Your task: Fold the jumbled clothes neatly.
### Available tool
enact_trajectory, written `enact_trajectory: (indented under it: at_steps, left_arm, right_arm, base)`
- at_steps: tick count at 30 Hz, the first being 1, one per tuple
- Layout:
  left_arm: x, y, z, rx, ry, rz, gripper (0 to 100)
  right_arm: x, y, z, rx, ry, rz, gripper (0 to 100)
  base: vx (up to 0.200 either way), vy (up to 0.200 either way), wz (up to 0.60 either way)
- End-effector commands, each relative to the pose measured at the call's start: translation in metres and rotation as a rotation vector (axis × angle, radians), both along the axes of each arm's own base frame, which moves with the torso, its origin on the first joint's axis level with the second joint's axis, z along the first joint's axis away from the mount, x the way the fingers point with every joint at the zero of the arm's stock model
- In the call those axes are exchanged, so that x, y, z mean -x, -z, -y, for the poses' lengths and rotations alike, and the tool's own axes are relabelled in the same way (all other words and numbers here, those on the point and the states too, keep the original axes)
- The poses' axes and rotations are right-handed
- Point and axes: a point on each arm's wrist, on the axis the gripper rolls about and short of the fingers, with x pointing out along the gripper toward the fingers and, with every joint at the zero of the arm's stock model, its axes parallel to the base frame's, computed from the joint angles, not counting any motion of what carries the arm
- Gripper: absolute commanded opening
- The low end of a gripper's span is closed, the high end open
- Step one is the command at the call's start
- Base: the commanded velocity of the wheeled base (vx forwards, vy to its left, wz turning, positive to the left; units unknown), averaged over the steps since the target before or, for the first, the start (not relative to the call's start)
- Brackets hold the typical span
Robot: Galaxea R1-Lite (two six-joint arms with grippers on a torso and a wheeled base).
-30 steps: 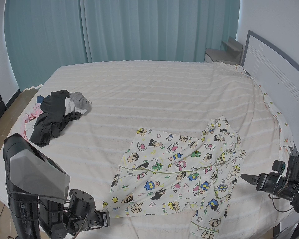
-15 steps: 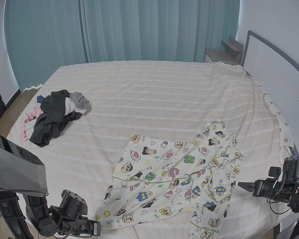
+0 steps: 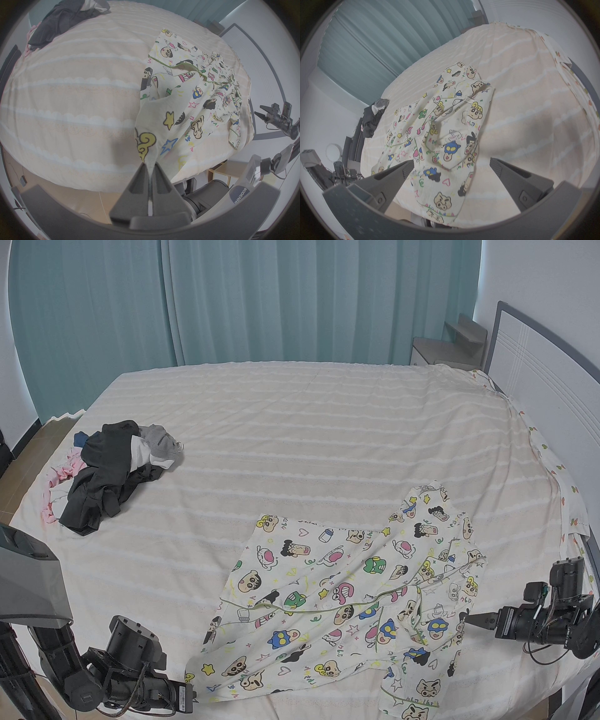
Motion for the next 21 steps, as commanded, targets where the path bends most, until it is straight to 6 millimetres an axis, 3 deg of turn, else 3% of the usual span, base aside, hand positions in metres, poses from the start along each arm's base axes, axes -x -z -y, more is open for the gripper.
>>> enact_trajectory:
  at_steps: [1, 7, 10, 16, 21]
  left_arm:
    - [0.004, -0.002, -0.001, 0.015, -0.02, -0.008, 0]
    - [0.004, -0.003, -0.001, 0.032, -0.032, -0.011, 0]
    - [0.004, -0.003, -0.001, 0.033, -0.032, -0.01, 0]
    - [0.004, -0.003, -0.001, 0.034, -0.031, -0.01, 0]
    - [0.004, -0.003, -0.001, 0.033, -0.033, -0.01, 0]
  right_arm:
    - [-0.042, 0.028, 0.009, -0.05, 0.065, -0.058, 100]
    - [-0.074, 0.063, 0.009, -0.056, 0.089, -0.078, 100]
    - [-0.089, 0.08, 0.01, 0.025, 0.152, -0.03, 100]
    - [-0.094, 0.083, 0.006, 0.048, 0.154, -0.015, 100]
    - [-0.112, 0.087, 0.009, 0.103, 0.195, 0.026, 100]
  base:
    - [0.0, 0.0, 0.0]
    - [0.0, 0.0, 0.0]
    - [0.0, 0.0, 0.0]
    - [0.0, 0.0, 0.0]
    - [0.0, 0.0, 0.0]
